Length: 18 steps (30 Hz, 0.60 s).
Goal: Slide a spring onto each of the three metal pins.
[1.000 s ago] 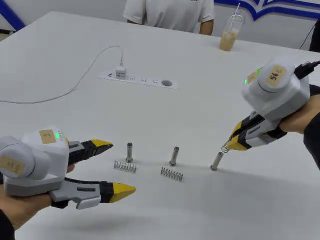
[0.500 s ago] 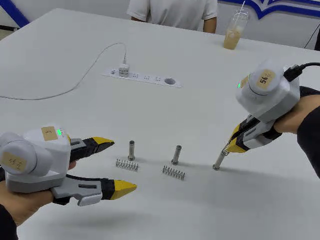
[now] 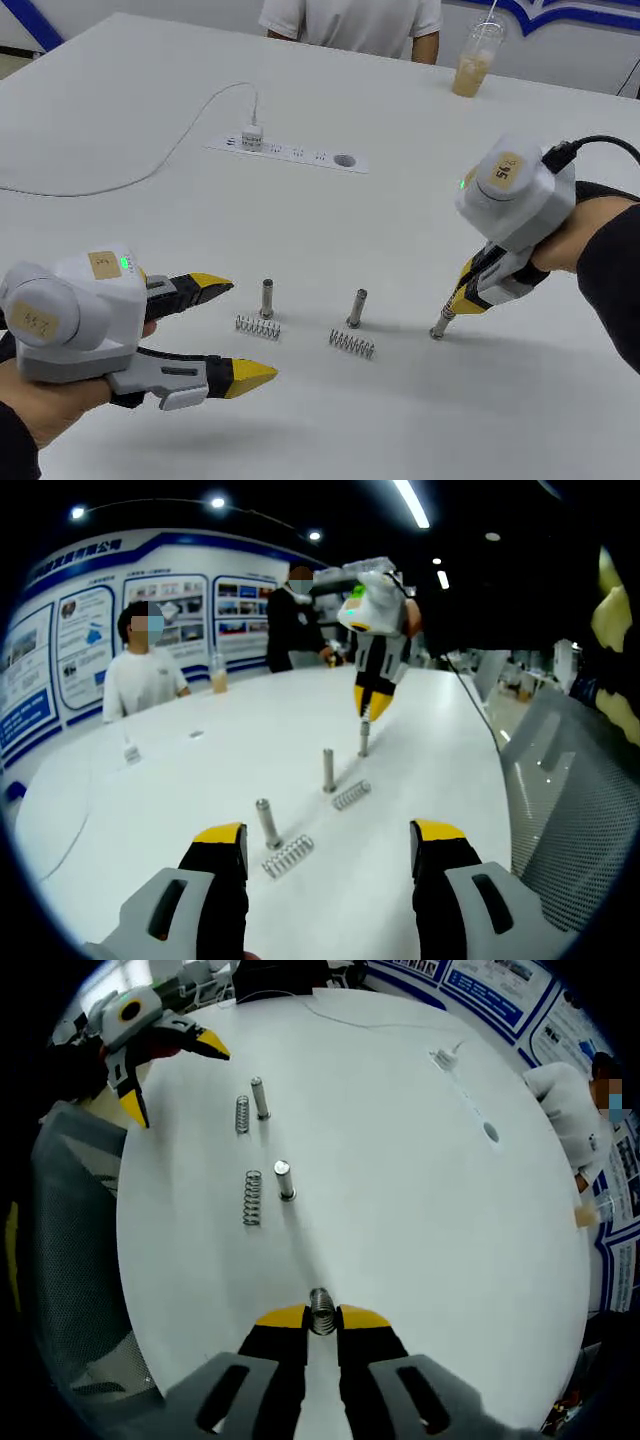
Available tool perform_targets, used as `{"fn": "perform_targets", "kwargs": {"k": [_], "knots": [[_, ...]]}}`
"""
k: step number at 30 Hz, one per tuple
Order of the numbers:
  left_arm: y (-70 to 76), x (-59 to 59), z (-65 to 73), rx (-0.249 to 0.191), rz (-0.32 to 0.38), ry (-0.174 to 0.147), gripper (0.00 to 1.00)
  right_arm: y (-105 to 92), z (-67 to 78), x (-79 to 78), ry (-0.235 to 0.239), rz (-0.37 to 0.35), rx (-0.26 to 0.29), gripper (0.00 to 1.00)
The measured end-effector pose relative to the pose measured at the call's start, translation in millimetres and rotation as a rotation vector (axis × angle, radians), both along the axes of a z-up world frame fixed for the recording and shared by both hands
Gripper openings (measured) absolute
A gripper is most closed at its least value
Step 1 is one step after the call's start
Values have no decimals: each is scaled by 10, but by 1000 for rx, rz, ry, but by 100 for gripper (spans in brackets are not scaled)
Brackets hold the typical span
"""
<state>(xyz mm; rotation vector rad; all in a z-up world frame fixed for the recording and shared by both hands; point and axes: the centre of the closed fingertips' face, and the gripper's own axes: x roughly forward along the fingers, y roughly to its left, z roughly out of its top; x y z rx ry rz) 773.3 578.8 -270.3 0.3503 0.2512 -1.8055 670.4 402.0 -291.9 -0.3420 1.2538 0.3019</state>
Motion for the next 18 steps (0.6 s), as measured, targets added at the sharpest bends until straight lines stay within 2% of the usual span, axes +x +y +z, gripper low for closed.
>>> {"fn": "perform_targets", "kwargs": {"k": [18], "knots": [[7,-10,-16,4,0,2,67,-41,-279,14,39,-23,8,12]]}}
